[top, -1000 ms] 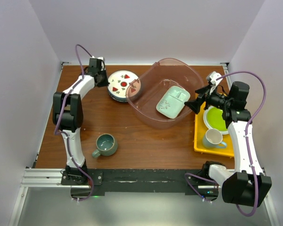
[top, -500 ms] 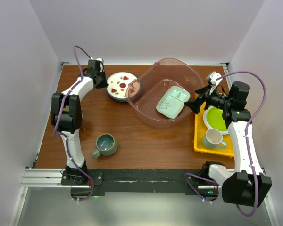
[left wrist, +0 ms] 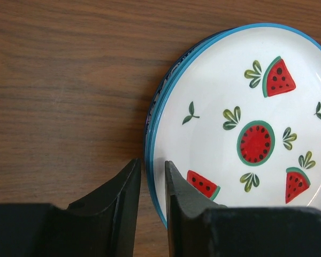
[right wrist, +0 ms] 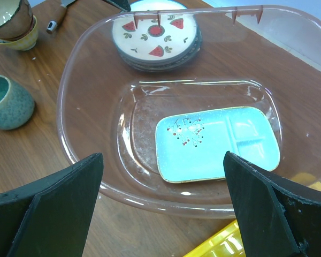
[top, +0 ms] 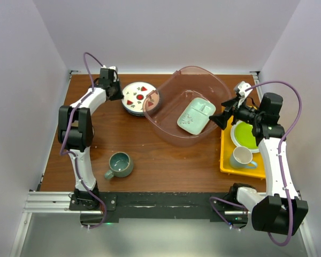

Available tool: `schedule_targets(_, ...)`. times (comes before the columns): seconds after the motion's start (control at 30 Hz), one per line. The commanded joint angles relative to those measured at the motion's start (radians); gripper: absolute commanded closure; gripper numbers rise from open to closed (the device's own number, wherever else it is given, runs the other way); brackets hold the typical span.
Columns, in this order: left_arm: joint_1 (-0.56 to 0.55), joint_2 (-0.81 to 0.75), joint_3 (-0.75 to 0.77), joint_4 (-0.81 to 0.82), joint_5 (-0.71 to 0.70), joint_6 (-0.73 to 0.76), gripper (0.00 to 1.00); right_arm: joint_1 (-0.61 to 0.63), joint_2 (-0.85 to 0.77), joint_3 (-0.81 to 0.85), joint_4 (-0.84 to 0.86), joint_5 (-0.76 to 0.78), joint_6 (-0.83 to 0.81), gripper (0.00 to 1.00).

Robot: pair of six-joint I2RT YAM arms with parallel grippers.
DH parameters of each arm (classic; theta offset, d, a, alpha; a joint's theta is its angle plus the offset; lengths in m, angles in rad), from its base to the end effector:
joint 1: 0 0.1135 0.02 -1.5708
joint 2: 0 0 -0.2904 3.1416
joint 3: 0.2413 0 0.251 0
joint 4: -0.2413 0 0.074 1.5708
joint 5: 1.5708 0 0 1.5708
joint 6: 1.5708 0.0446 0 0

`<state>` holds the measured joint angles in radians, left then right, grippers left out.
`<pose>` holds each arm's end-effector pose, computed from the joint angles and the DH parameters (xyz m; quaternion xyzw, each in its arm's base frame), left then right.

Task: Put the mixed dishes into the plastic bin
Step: Pick up the plate at the center of the board.

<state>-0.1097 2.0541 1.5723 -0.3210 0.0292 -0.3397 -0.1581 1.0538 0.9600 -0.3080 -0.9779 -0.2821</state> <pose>0.4781 -0.0540 0.2256 -0.1009 0.9216 -0.0967 0.3622 0.2189 0.0026 0.3642 -0.3043 0.7188 0.2759 0.5609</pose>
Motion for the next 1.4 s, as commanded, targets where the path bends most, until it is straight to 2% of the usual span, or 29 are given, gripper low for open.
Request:
schedule_targets(0.0,0.004,-0.046,-0.001,0.020,-0.012,0.008,0.69,-0.003,-0.005,0.013,0.004,0.007,-0.015,0.02)
schedule_targets(0.33,-0.005,-0.061,0.003,0.007,-0.072,0.039,0.71,-0.003,-0.005,0.013,0.006,0.007,-0.014,0.02)
schedule_targets(0.67,-0.016,-0.043,0.018,-0.007,-0.072,0.048,0.73,-0.004,-0.003,0.014,0.006,0.008,-0.014,0.02)
schedule_targets(0.77,-0.018,-0.040,0.022,-0.010,-0.069,0.048,0.78,-0.003,-0.005,0.014,0.004,0.010,-0.014,0.02)
schedule_targets(0.97,-0.018,-0.055,0.034,-0.012,-0.072,0.050,1.00,-0.003,-0.003,0.013,0.004,0.011,-0.014,0.02)
schedule_targets(1.37,-0.018,-0.124,0.061,-0.016,-0.054,0.034,1.00,-0.003,-0.003,0.014,0.006,0.008,-0.014,0.02)
